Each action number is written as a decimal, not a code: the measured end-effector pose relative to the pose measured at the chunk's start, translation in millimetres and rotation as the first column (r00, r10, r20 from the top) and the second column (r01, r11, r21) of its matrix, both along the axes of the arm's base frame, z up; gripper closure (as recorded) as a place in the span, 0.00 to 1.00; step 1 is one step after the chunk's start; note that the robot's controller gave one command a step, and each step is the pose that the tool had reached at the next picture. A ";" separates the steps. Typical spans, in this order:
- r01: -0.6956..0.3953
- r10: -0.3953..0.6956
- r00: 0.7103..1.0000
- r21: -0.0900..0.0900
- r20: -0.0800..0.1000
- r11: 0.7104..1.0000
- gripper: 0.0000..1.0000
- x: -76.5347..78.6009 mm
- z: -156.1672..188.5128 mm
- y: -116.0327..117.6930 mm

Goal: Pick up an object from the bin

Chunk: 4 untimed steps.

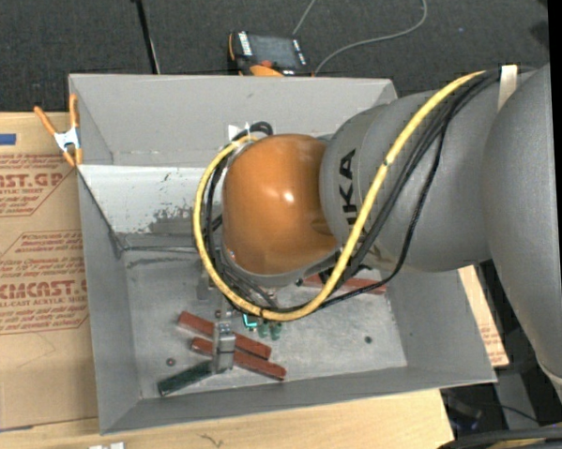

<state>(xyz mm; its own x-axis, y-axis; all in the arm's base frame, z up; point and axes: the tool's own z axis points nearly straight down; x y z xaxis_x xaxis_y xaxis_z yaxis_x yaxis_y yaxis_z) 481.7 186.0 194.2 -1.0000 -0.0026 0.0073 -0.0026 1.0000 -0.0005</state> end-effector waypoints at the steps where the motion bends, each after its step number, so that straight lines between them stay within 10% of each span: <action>1: -0.397 0.397 0.918 0.001 0.018 0.918 0.00 8.6 -123.9 -18.4; 2: -0.396 0.396 0.918 0.003 0.024 0.918 1.00 10.0 -120.5 -16.9; 3: -0.714 0.714 0.700 -0.001 0.013 0.700 1.00 37.4 -122.6 10.3; 4: -0.688 0.688 0.725 -0.003 0.019 0.725 1.00 74.1 25.3 21.2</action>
Offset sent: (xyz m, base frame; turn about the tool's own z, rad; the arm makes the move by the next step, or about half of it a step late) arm 0.0062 -0.0197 -0.1242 -0.4080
